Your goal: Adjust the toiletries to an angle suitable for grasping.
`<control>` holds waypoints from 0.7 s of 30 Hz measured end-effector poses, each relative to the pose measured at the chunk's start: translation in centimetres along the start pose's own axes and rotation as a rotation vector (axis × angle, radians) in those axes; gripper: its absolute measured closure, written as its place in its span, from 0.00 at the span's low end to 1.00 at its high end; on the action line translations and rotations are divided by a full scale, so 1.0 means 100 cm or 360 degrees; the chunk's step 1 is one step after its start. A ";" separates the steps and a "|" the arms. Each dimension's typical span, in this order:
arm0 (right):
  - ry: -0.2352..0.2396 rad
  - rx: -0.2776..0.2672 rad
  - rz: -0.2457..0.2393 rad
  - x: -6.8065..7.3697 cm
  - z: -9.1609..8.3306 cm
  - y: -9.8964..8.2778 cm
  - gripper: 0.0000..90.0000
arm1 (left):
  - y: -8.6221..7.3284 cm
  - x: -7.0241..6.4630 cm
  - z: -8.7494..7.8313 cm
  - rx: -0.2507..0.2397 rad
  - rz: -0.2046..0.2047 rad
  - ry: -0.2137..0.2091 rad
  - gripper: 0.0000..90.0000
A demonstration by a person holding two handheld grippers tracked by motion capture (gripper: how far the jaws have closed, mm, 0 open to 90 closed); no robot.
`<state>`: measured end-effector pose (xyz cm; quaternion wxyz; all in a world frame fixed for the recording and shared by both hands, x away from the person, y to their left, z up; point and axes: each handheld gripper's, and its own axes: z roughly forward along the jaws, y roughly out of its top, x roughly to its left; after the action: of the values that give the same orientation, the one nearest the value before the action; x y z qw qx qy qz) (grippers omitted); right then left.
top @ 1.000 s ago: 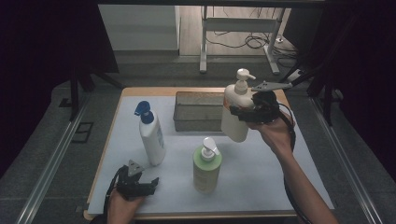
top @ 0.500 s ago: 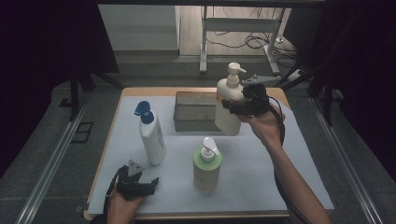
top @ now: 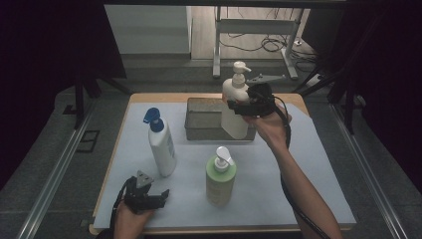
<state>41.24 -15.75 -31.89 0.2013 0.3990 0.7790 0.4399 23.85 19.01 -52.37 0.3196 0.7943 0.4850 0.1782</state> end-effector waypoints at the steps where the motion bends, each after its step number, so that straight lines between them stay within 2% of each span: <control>1: 0.0001 -0.0003 0.0003 0.001 0.003 0.001 0.41 | 0.000 0.000 0.000 0.0000 -0.0001 0.0000 0.14; 21: -0.0015 -0.0035 0.0009 0.008 0.045 0.017 0.42 | 0.000 0.000 0.000 0.0001 -0.0001 -0.0002 0.14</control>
<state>44.52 -12.29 -32.81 0.2082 0.4009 0.7720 0.4472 23.86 19.01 -52.36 0.3198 0.7944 0.4850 0.1773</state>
